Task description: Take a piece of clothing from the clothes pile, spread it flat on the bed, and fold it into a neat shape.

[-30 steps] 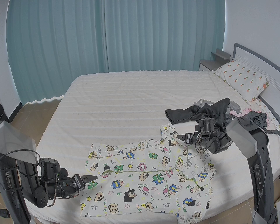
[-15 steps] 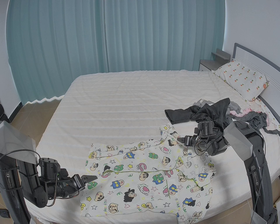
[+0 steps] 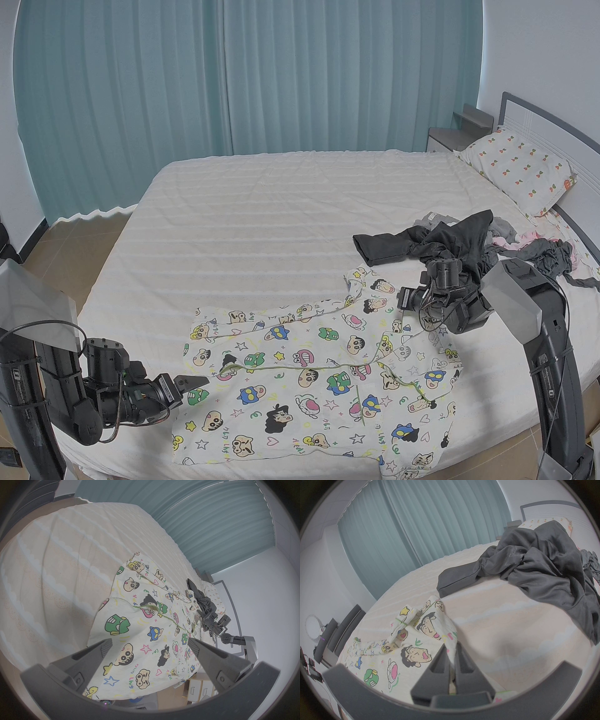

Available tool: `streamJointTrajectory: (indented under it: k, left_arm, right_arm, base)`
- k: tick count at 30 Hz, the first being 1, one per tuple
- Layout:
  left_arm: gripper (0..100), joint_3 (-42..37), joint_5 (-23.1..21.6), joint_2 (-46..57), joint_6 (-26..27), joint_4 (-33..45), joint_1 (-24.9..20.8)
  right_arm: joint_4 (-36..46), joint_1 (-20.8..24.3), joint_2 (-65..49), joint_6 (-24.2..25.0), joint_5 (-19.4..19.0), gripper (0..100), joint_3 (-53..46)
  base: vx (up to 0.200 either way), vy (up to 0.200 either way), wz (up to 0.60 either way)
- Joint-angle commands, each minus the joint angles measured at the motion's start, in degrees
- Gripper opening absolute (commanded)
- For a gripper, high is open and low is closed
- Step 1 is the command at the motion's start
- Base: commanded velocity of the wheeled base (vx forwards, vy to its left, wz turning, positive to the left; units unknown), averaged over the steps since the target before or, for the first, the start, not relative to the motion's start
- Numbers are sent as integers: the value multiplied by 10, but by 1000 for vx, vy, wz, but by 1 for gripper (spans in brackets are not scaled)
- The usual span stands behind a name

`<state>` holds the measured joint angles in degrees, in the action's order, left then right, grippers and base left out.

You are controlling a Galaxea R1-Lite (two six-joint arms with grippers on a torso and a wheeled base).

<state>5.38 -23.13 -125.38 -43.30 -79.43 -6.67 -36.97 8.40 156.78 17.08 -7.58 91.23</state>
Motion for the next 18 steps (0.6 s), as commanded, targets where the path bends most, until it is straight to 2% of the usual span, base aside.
streamJointTrajectory:
  k: [1,12,13,18]
  left_arm:
    - [100,0,0,0,0,0,0]
    - [100,0,0,0,0,0,0]
    - [100,1,0,0,0,0,0]
    - [100,3,0,-1,0,0,0]
  right_arm:
    - [-1,-16,-8,1,3,0,-4]
    - [-1,-29,-24,13,4,0,-51]
    - [-1,-28,-25,13,4,100,-51]
    - [-14,-30,-38,19,11,100,-65]
  base:
    - [0,0,0]
    - [0,0,0]
    - [0,0,0]
    - [0,0,0]
